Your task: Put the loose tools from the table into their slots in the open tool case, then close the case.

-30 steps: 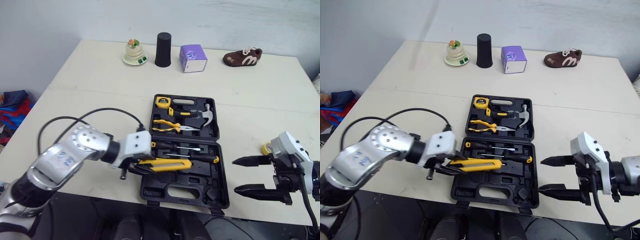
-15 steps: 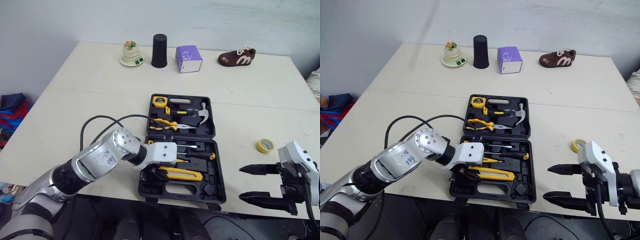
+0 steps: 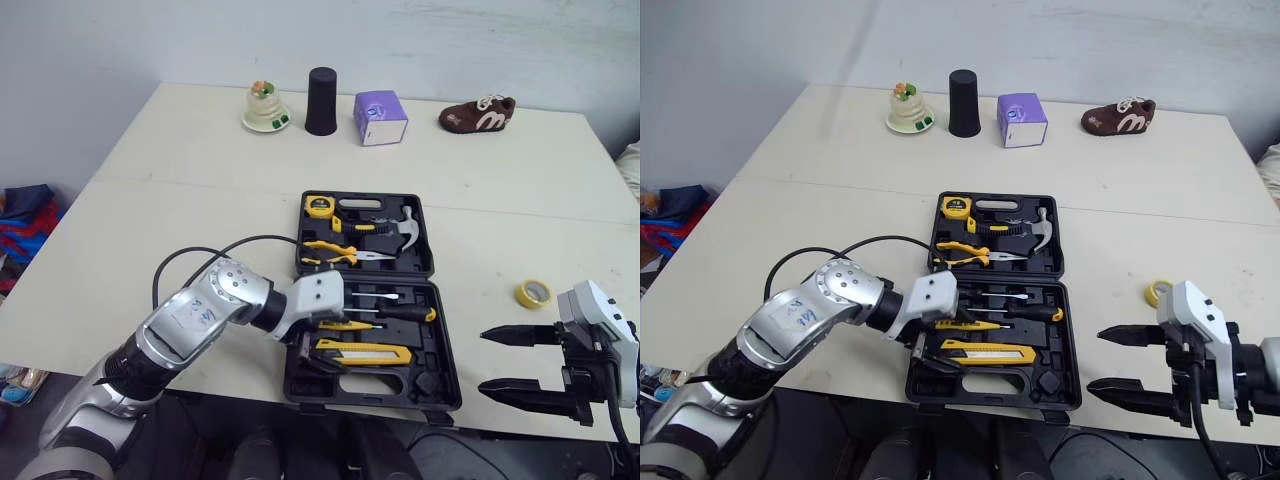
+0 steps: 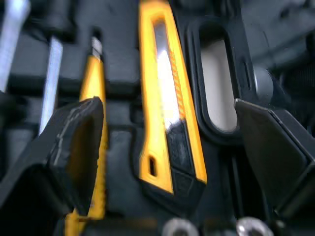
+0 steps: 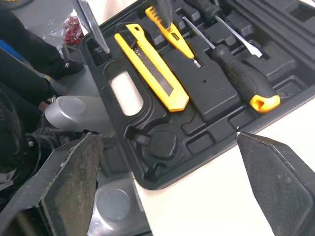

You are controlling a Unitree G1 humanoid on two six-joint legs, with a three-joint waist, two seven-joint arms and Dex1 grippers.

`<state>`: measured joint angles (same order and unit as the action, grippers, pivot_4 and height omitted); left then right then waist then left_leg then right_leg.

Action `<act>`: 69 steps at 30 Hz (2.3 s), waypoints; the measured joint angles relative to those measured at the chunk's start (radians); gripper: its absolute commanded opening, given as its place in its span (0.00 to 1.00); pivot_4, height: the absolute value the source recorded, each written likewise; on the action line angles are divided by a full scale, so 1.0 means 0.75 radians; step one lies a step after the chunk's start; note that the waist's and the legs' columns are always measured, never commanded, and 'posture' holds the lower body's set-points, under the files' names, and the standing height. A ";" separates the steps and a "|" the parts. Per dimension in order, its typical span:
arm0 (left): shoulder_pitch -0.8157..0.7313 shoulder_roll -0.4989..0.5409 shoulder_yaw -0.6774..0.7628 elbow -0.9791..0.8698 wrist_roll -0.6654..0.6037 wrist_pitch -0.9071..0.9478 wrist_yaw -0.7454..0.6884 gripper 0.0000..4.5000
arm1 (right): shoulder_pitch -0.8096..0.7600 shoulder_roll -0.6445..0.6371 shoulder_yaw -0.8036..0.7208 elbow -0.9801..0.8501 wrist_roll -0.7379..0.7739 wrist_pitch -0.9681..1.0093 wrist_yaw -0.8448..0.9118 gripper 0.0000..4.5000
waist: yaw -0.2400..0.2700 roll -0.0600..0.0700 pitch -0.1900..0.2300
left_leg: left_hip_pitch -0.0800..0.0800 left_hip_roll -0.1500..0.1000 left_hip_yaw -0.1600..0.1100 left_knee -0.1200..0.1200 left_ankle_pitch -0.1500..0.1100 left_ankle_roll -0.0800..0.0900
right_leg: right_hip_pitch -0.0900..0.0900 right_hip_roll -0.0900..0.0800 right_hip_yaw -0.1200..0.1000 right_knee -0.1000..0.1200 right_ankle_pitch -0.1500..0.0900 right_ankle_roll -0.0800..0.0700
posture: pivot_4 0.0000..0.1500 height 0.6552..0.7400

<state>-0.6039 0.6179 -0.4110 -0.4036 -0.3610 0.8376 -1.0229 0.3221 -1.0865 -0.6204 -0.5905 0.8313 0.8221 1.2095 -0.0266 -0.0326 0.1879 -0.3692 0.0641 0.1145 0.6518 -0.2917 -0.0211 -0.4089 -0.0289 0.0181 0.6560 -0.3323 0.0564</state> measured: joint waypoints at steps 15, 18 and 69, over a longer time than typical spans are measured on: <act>0.110 -0.009 -0.007 0.203 0.081 -0.430 -0.193 0.01 | -0.053 0.000 0.062 0.015 -0.020 -0.019 -0.010 1.00 | -0.001 0.000 0.000 | 0.000 -0.001 0.000 0.000 -0.003 0.006 | 0.000 0.000 0.000 0.000 0.001 0.001 | 1.00 0.98; 0.104 -0.021 -0.053 0.241 0.134 -0.458 -0.190 0.01 | -0.054 0.000 0.073 0.015 -0.024 -0.019 -0.013 1.00 | -0.001 0.000 0.000 | 0.000 0.000 0.000 -0.001 -0.003 0.006 | 0.000 0.000 0.000 0.000 0.001 0.001 | 1.00 0.98; 0.134 -0.238 -0.072 0.338 0.224 -0.434 -0.048 0.01 | -0.097 0.030 0.181 0.085 -0.087 -0.102 -0.033 1.00 | 0.006 0.007 -0.030 | -0.003 0.000 0.002 -0.007 -0.014 0.024 | 0.014 -0.004 -0.001 -0.041 0.015 0.011 | 1.00 0.98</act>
<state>-0.5032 0.4396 -0.4649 -0.1497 -0.1931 0.5121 -1.0588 0.2492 -1.0644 -0.4850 -0.5271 0.7657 0.7455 1.1848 -0.0222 -0.0271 0.1653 -0.3717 0.0640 0.1158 0.6467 -0.3025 -0.0030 -0.3985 -0.0319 0.0174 0.6250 -0.3210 0.0647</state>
